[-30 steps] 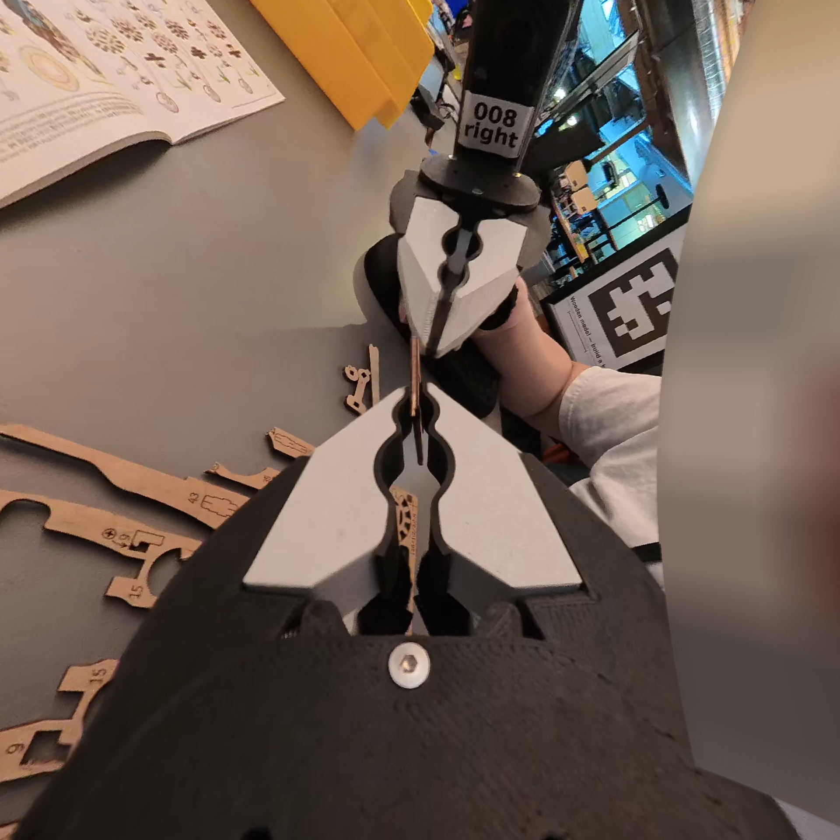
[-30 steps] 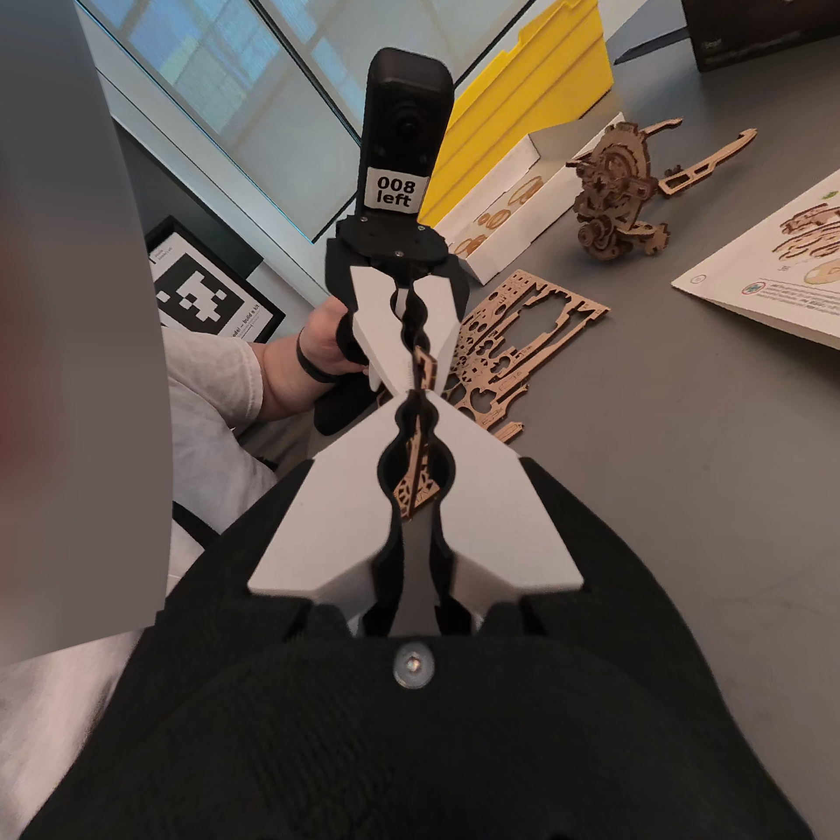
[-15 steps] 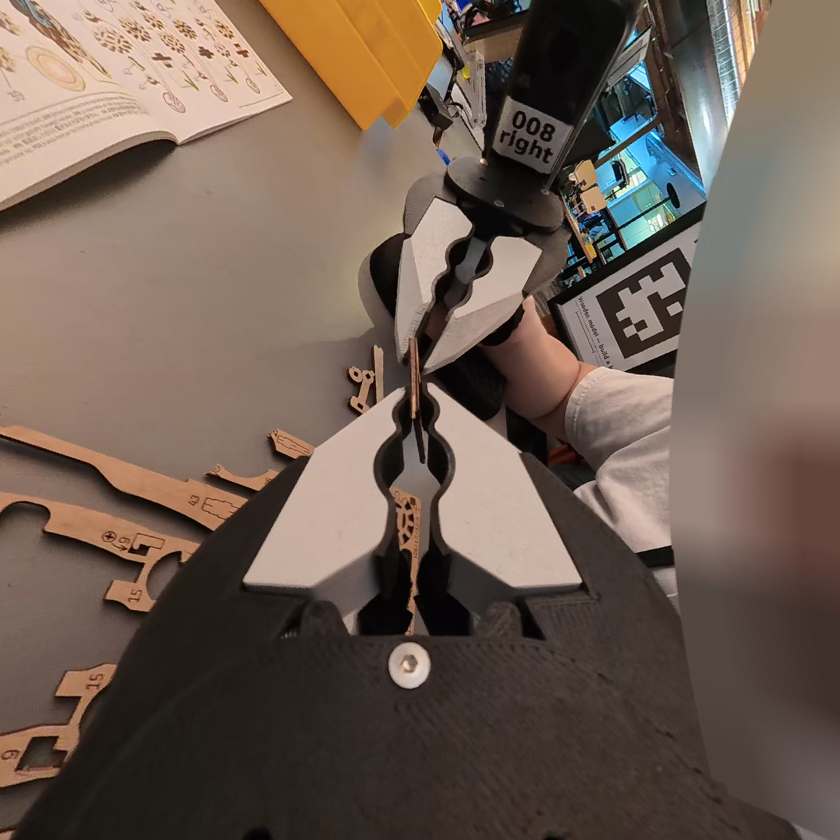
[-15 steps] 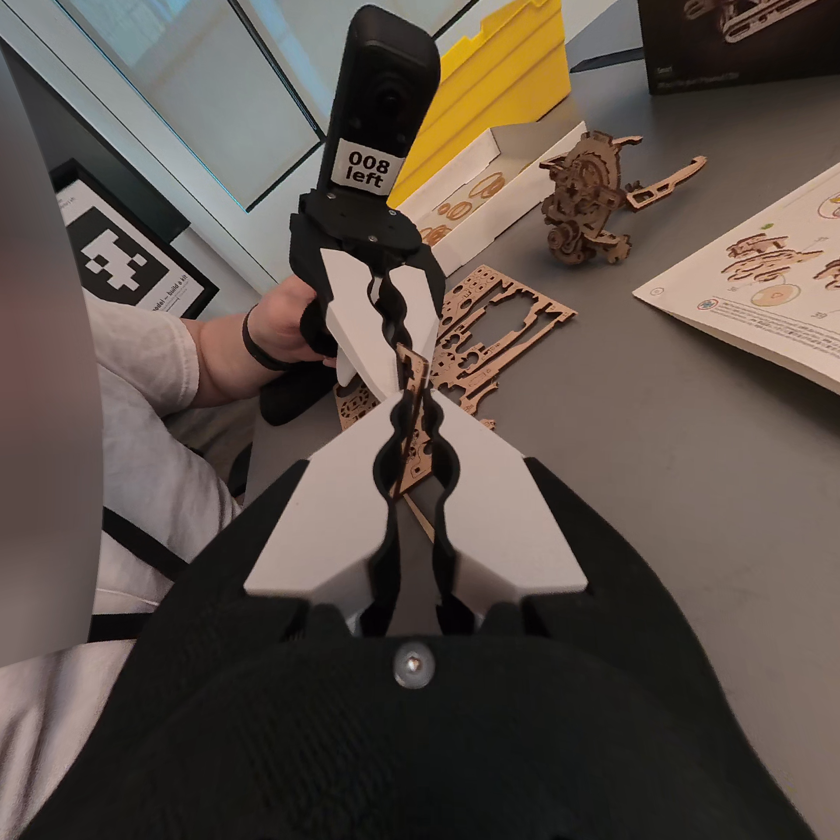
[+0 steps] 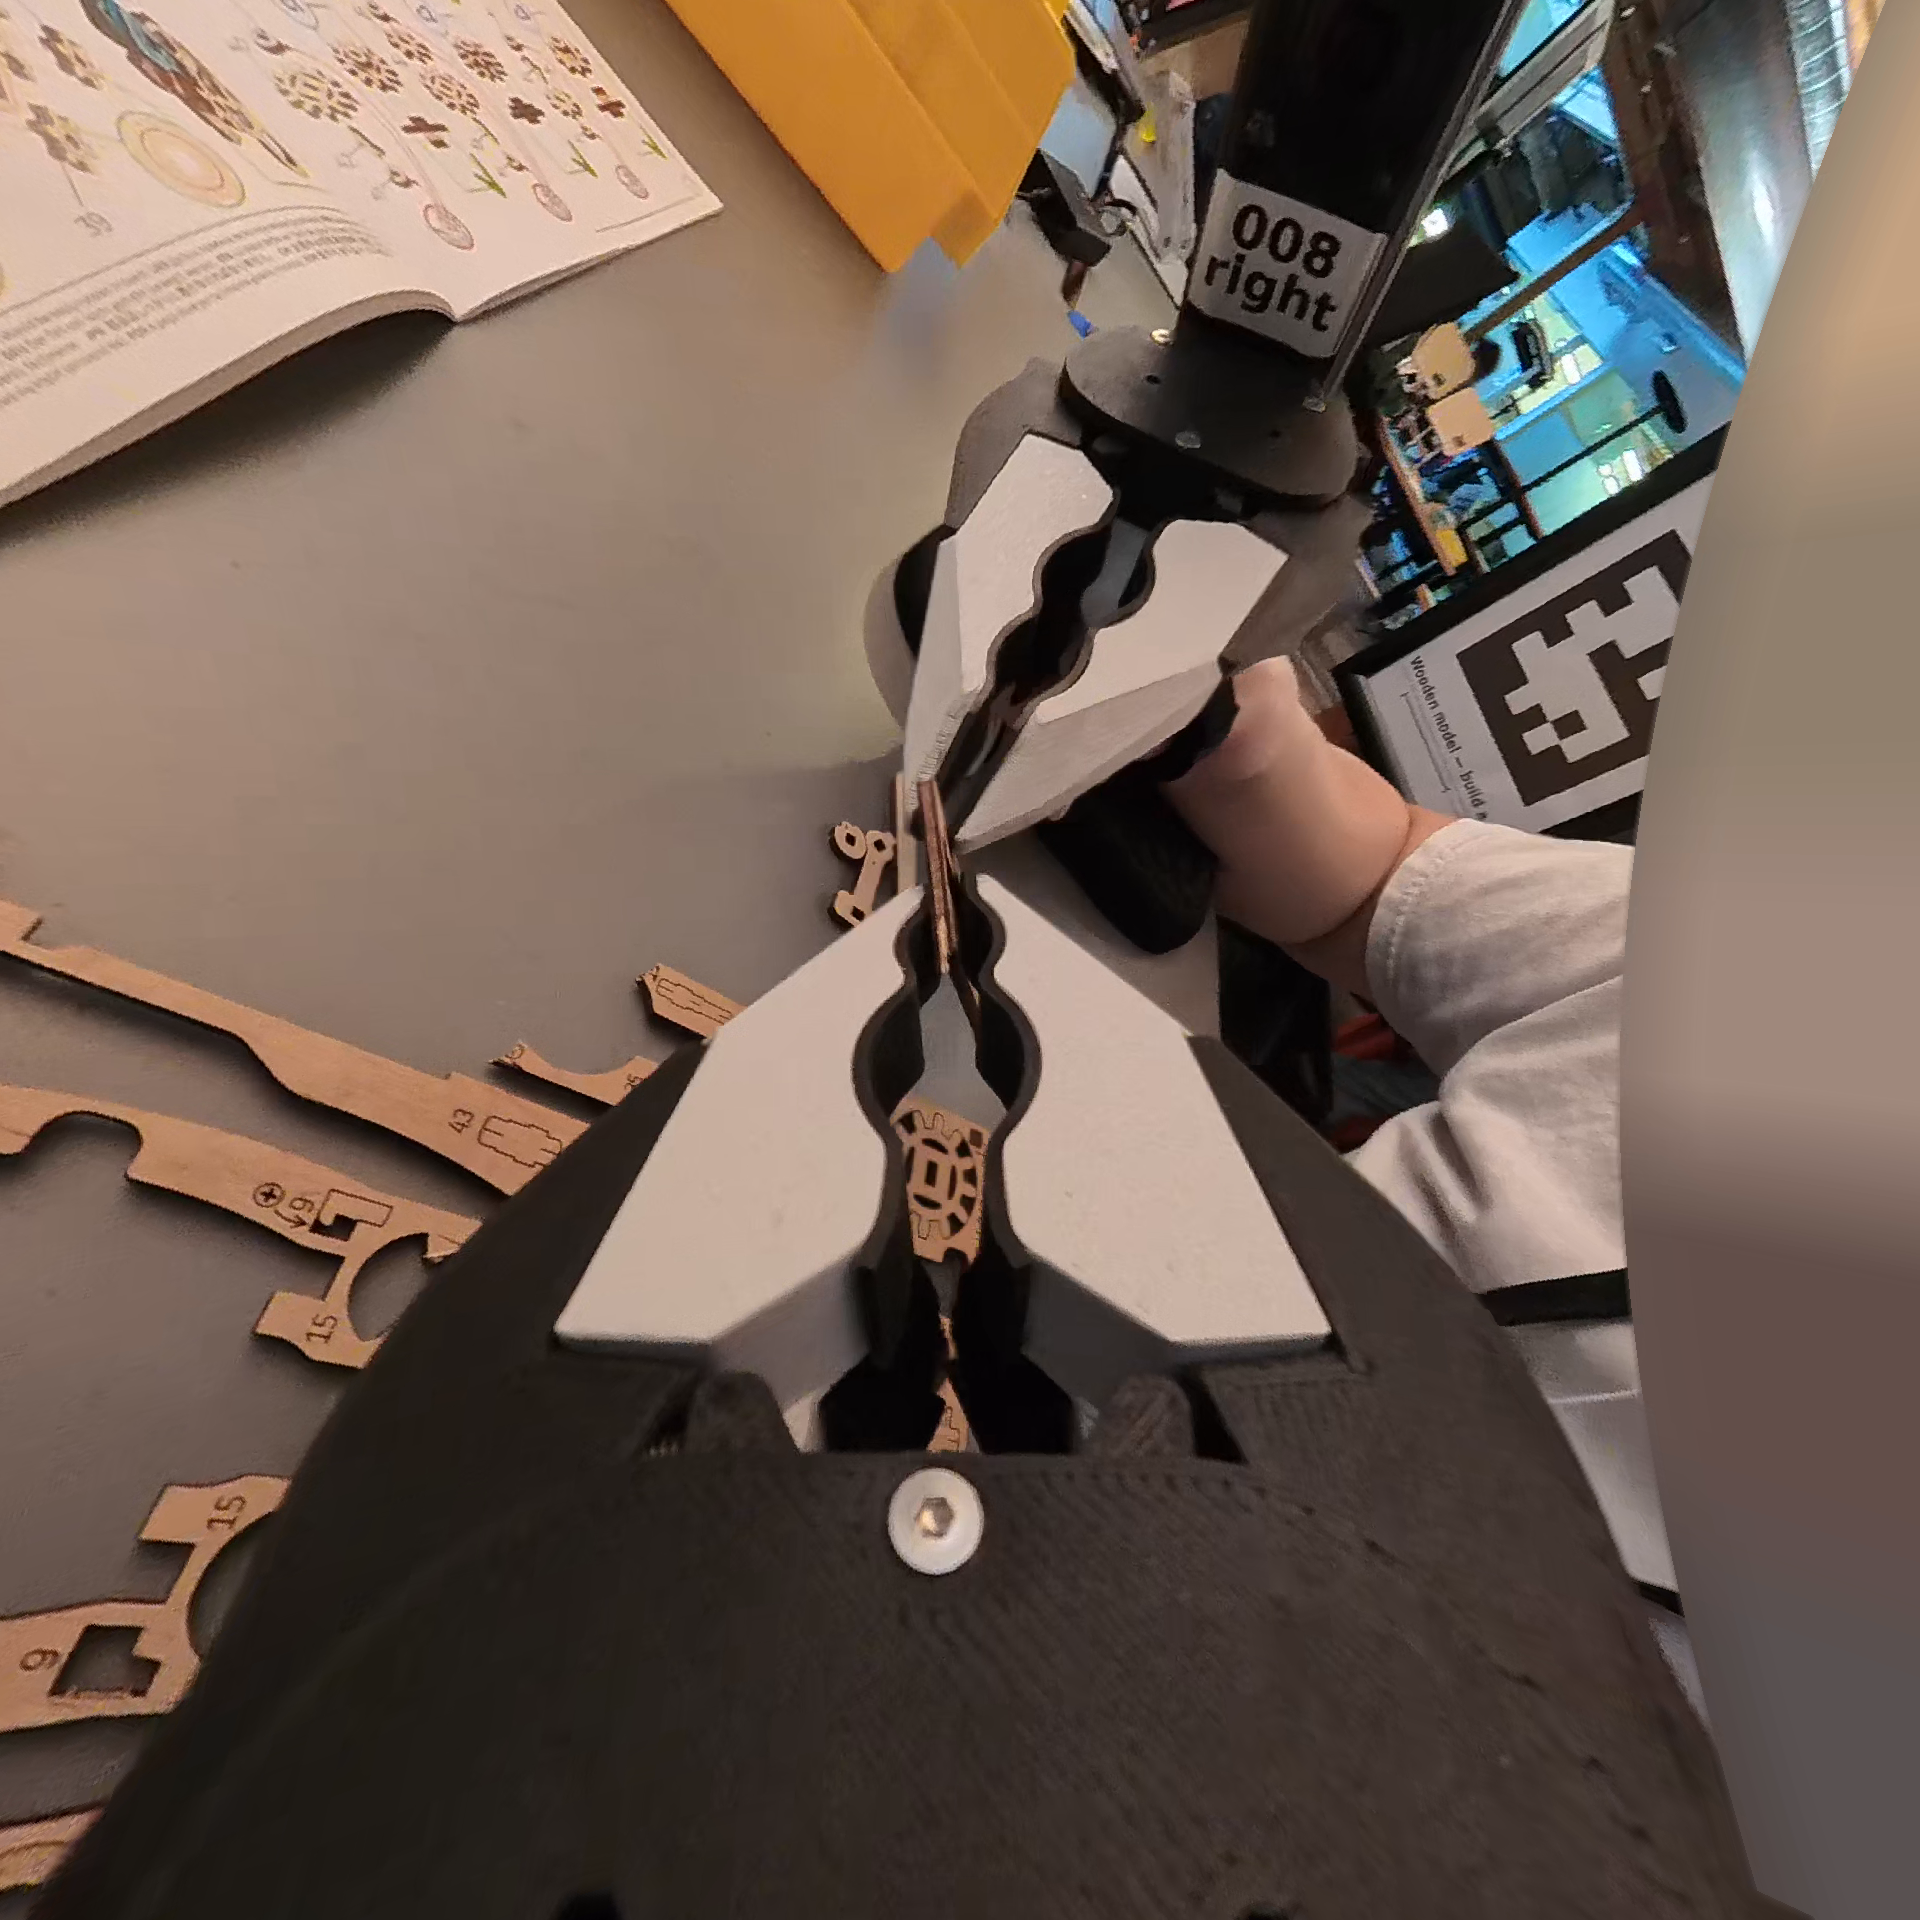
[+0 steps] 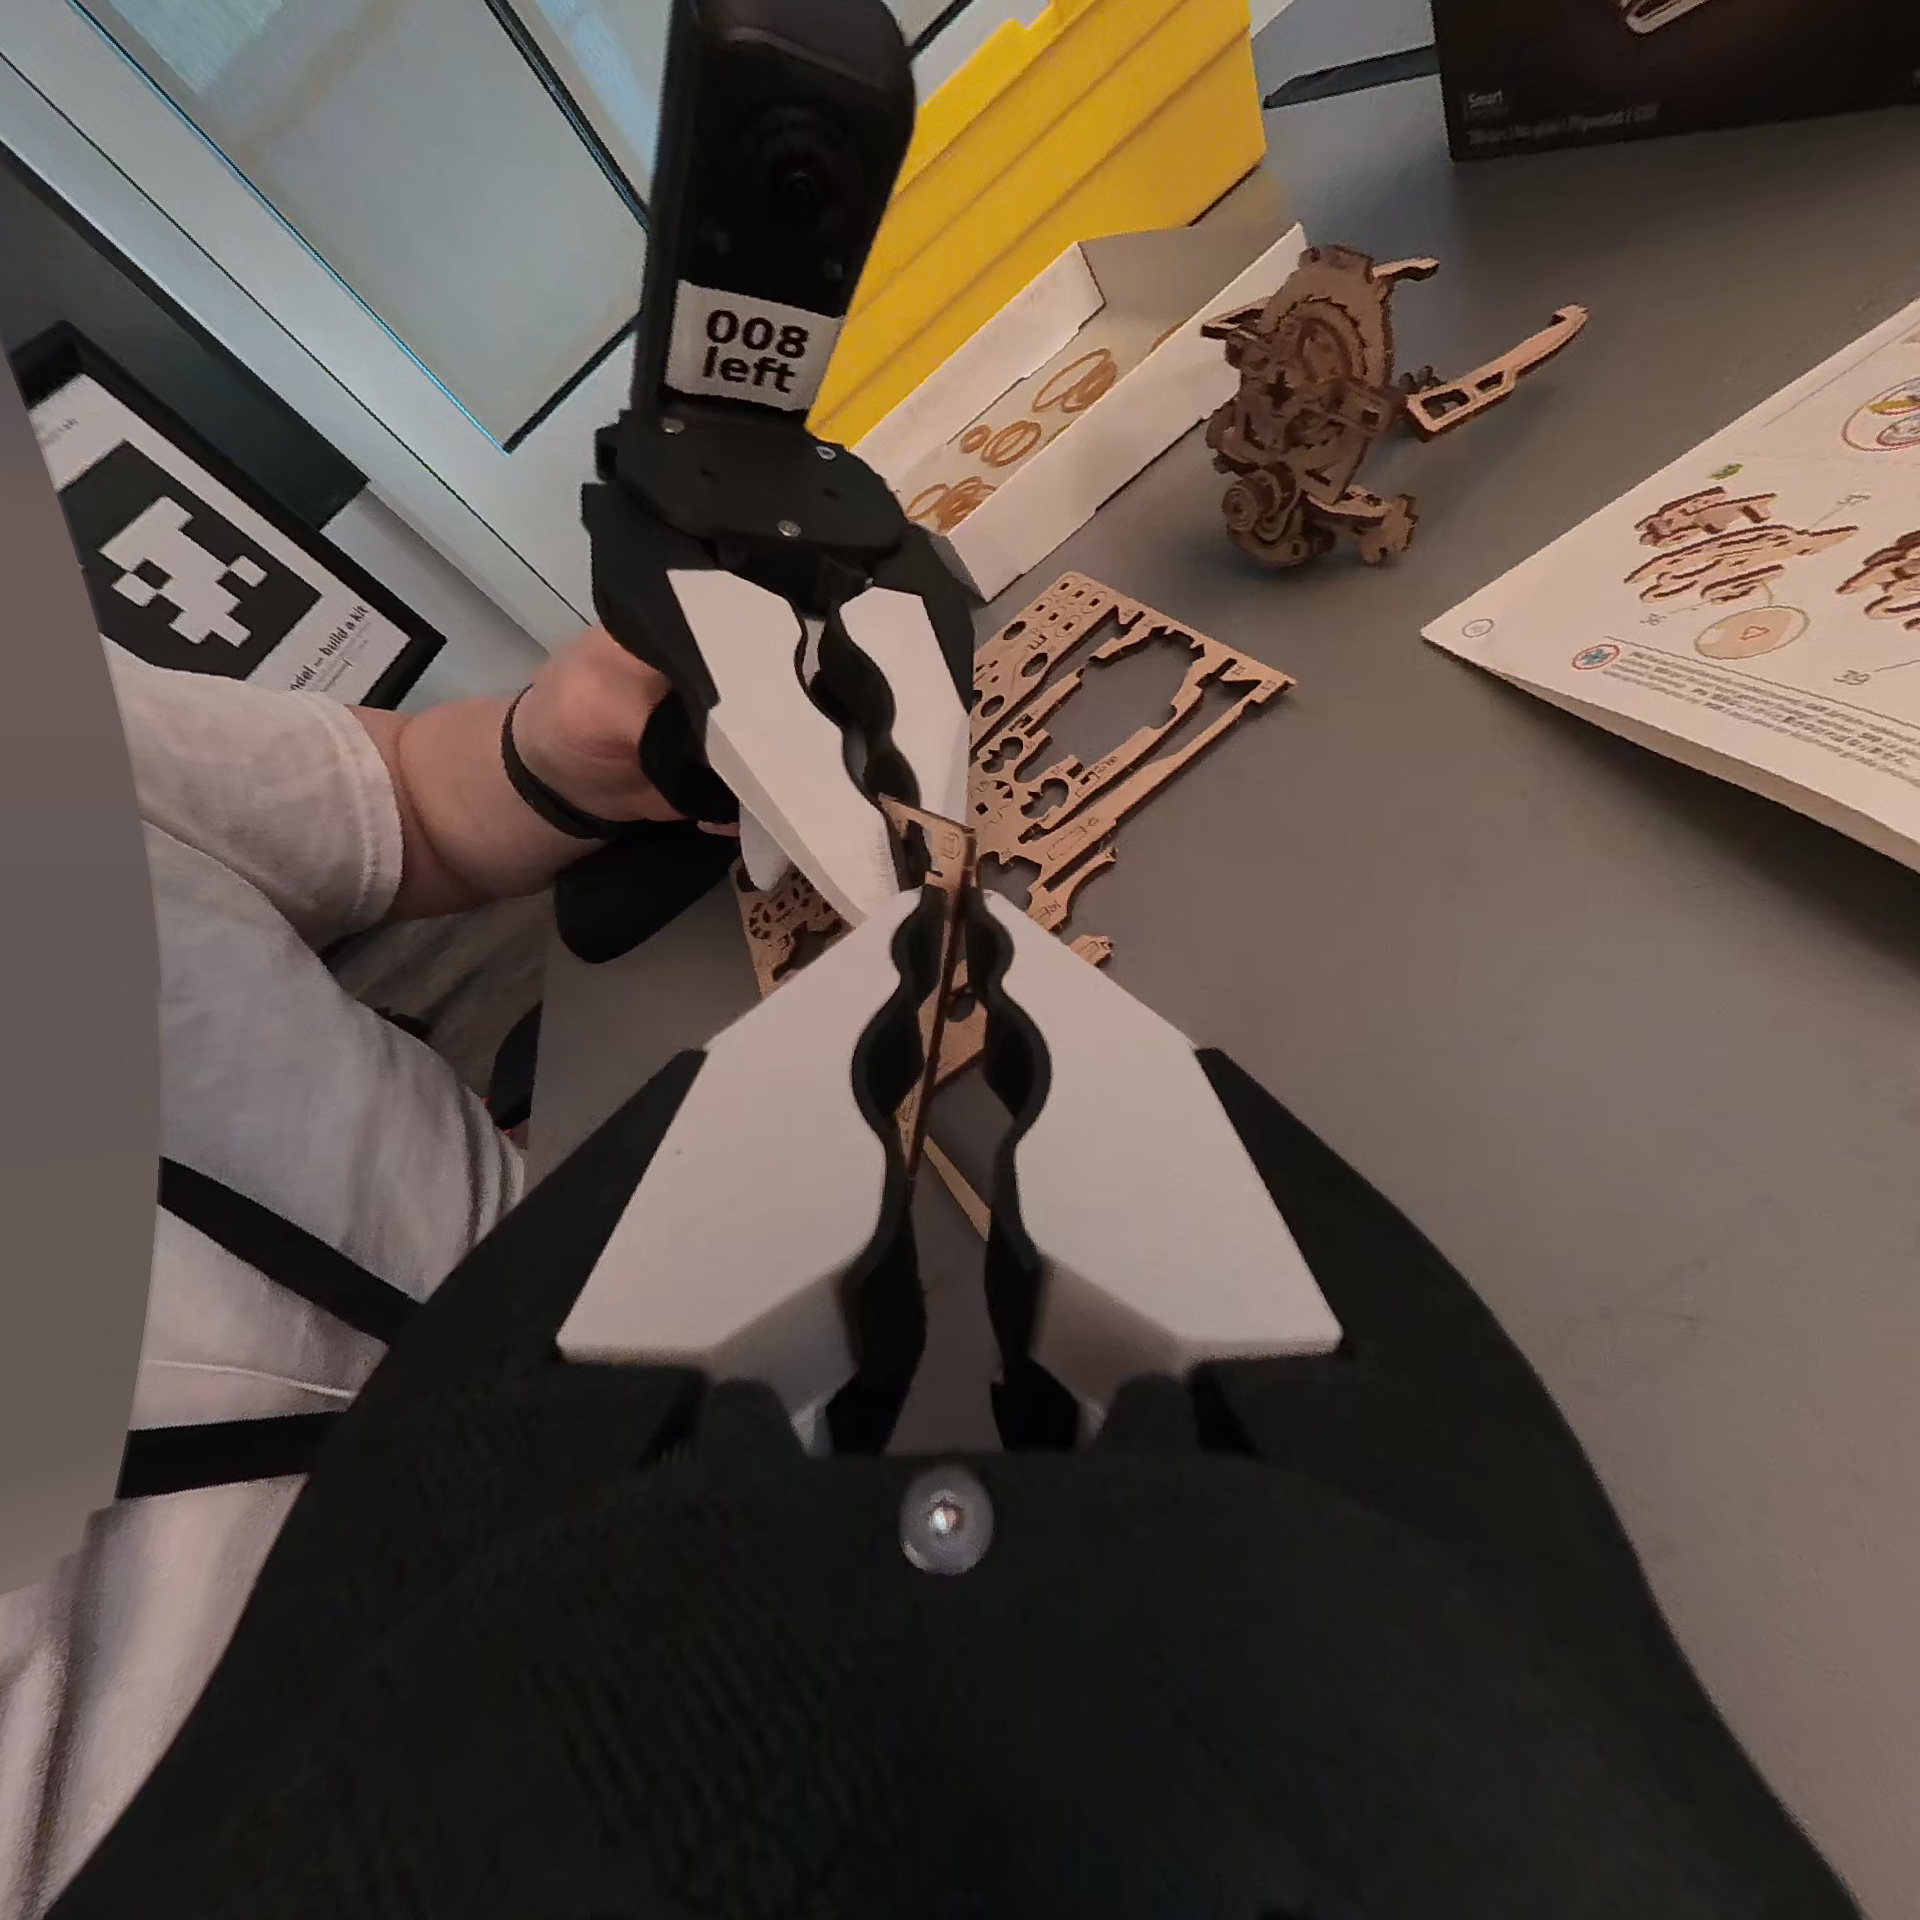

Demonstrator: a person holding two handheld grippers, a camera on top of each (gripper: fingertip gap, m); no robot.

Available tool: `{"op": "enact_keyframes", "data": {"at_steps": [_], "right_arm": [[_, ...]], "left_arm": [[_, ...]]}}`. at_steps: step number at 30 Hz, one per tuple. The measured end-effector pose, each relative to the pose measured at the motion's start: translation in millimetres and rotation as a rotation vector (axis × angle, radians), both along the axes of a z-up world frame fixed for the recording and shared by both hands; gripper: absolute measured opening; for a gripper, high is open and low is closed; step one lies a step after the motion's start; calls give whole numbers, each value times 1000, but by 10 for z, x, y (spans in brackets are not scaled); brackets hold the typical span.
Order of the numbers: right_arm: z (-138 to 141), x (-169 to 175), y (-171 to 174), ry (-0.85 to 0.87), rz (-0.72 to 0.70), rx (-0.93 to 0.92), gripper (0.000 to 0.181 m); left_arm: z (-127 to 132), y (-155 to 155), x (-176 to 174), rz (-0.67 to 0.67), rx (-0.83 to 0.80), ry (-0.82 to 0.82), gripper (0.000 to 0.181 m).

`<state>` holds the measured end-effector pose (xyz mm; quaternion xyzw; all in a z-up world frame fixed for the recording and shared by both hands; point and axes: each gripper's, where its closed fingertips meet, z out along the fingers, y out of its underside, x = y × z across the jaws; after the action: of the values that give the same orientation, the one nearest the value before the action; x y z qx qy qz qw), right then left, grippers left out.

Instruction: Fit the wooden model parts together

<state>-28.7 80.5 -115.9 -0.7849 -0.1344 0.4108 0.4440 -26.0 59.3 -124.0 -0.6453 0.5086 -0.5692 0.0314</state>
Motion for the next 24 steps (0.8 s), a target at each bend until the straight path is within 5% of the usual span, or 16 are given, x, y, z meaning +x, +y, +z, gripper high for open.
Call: {"op": "enact_keyframes", "data": {"at_steps": [10, 16, 24], "right_arm": [[-124, 25, 31, -99, -70, -29, 2], [134, 63, -2, 162, -10, 1, 1], [69, 56, 19, 75, -32, 11, 1]], "left_arm": [[-125, 34, 25, 47, 68, 55, 1], [125, 31, 44, 5, -101, -57, 0], [64, 61, 43, 28, -14, -53, 0]]}}
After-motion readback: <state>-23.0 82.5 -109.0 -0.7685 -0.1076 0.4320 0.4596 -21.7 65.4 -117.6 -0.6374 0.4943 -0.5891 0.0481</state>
